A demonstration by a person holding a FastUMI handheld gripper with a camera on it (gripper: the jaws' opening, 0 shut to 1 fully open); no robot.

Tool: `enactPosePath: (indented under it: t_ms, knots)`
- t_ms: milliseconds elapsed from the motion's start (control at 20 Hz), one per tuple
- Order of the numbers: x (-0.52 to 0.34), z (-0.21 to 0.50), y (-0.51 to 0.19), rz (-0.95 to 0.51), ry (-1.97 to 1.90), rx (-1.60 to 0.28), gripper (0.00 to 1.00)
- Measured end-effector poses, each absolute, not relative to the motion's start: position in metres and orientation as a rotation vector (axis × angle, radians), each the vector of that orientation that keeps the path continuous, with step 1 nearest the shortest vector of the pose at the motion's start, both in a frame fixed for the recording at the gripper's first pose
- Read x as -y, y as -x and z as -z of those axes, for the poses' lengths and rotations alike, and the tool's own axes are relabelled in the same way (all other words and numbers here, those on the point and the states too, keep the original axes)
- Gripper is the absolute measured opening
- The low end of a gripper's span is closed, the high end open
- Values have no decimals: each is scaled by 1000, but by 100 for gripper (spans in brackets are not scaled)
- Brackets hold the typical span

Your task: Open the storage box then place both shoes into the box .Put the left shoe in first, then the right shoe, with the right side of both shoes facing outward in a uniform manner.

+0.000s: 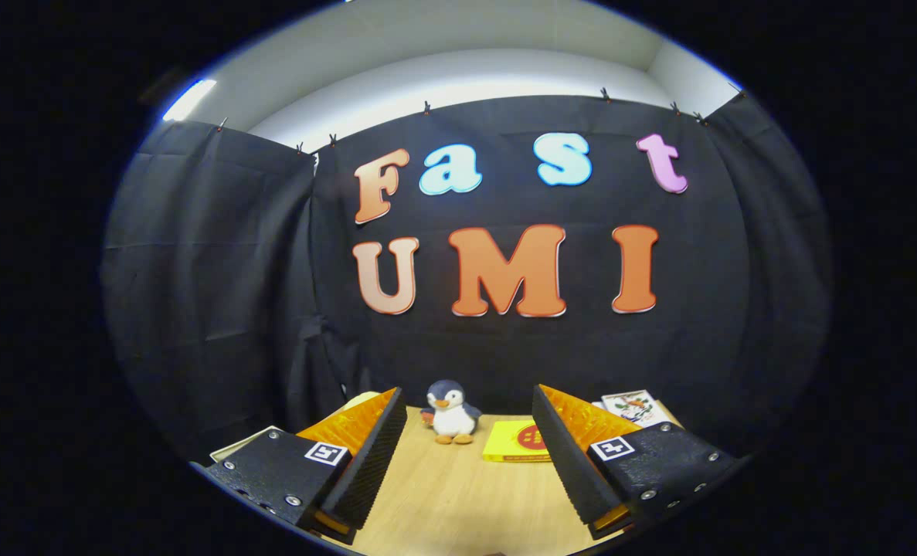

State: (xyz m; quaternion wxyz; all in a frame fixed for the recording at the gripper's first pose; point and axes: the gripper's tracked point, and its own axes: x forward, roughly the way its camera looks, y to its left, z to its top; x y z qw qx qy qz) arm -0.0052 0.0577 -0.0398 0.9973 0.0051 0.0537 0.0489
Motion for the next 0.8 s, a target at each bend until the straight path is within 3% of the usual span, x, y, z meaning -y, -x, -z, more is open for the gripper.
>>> enactPosePath:
  t_ms: [350,800]
  knots:
    - [3,15,18,-31,42,7,98]
    - [11,4,27,-43,48,59,98]
